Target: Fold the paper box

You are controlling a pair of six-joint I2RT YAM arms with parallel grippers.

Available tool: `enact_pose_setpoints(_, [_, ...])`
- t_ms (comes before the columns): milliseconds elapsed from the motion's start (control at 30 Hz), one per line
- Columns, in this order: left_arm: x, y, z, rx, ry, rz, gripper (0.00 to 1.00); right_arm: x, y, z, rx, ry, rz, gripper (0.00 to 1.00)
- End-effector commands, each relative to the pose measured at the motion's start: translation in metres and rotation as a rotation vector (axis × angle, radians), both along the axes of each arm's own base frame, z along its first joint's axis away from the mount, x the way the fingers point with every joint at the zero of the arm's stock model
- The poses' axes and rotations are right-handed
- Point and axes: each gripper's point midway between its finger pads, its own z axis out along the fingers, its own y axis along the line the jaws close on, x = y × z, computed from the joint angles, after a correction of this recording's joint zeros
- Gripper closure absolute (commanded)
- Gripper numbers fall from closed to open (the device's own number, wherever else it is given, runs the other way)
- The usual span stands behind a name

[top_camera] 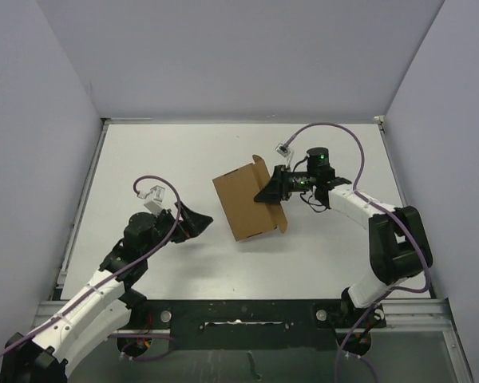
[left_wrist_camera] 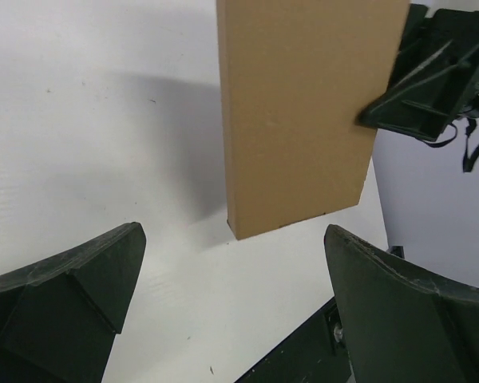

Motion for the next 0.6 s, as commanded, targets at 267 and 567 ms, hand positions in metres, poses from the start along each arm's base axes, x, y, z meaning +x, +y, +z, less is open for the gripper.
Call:
enact_pose_setpoints(267, [0.018,-0.015,-0.008,-0.038,0.079,0.01,0.07,-0.006,0.012,-0.066,0.038,0.528,-0.136,0.64])
enact_pose_setpoints(567, [0.023,-0.011,-0.048,0.07,0.269,0.071,0.09,-0.026,0.033,-0.103,-0.07,0.605,-0.128,0.49])
